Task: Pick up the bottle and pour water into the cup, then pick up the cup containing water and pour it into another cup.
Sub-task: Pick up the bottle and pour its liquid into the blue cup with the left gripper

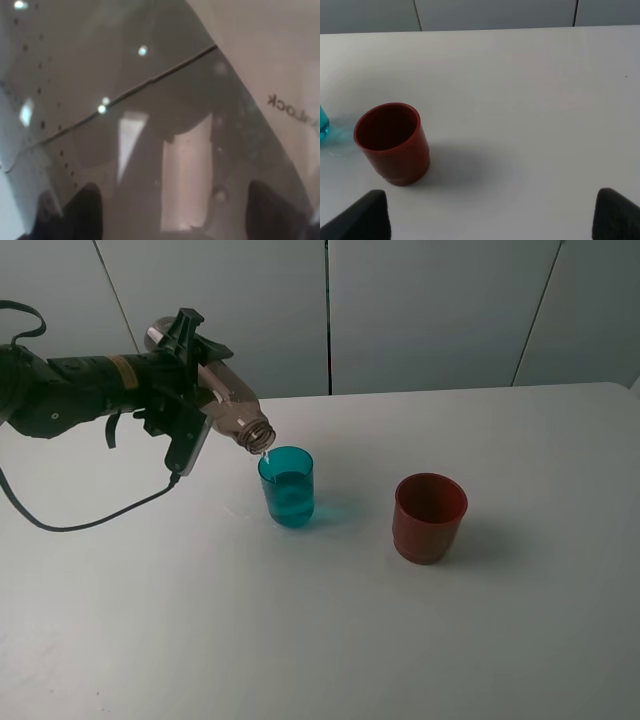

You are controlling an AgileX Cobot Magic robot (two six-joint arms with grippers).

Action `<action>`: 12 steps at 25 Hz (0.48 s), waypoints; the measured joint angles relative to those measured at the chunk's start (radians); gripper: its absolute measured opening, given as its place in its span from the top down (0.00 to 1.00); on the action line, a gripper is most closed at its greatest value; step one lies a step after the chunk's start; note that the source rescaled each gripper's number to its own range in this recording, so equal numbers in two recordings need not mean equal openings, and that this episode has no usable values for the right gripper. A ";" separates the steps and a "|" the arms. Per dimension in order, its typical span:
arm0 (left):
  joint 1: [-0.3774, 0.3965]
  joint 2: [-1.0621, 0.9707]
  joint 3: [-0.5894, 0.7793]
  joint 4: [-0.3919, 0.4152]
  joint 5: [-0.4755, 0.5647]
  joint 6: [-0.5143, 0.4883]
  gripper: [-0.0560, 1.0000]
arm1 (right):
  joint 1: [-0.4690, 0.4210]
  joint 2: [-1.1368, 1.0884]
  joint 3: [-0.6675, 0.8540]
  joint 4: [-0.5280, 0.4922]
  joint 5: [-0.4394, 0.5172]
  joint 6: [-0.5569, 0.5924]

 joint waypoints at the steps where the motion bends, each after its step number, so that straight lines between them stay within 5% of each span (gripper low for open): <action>1: 0.000 0.000 0.000 0.000 -0.001 0.000 0.94 | 0.000 0.000 0.000 0.000 0.000 0.000; 12: 0.000 0.000 0.000 -0.002 -0.008 0.000 0.94 | 0.000 0.000 0.000 0.000 0.000 0.000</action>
